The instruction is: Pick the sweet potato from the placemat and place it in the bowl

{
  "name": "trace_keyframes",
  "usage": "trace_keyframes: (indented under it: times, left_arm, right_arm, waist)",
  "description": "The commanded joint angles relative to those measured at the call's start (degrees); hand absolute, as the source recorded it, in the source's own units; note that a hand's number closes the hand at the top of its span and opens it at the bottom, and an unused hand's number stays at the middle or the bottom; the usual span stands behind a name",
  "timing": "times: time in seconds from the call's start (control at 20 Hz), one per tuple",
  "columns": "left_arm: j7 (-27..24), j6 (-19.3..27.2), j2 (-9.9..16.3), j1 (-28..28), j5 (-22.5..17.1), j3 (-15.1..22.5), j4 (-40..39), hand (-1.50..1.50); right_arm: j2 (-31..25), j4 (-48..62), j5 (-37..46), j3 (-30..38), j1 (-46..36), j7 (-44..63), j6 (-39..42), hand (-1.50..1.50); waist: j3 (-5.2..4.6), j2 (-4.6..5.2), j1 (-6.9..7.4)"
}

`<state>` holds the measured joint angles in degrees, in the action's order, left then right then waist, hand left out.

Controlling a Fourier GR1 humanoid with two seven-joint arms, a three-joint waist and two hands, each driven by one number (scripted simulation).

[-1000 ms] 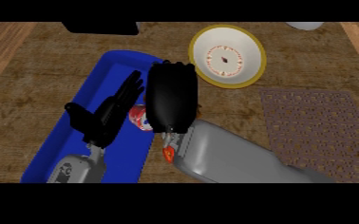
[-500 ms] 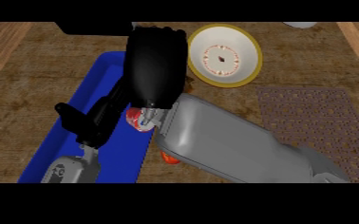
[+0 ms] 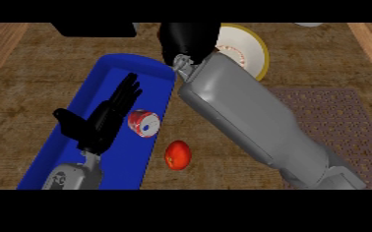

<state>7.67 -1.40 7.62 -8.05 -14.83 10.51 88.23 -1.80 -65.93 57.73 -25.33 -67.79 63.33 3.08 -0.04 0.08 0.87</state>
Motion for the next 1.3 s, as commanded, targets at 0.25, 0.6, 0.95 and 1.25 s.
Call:
trace_keyframes:
  times: [0.25,0.6,0.95,1.25]
  left_arm:
    - [-0.2,-1.5,-0.1,-0.8,0.3,-0.4,-1.1,0.00]
    - [0.0,-2.6,0.6,1.5,0.2,-0.3,1.5,0.00]
    - [1.6,-0.7,-1.5,-1.2,1.7,1.2,1.9,0.00]
    - [1.5,-0.2,-3.0,-1.0,2.5,2.4,1.6,0.00]
  right_arm:
    - [-2.8,18.6,3.6,9.2,0.8,-10.4,-14.3,1.50]
    - [-6.9,36.2,5.1,13.0,-1.5,-19.9,-20.6,1.50]
    - [-8.1,46.9,-0.8,21.6,-3.3,-18.2,-20.8,-1.50]
    - [-6.6,46.6,-6.2,27.0,-0.9,-29.7,-31.6,-1.50]
  waist:
    - [0.01,0.46,0.33]
    - [0.01,0.88,1.73]
    - [0.08,1.33,2.73]
    - [0.14,1.43,2.79]
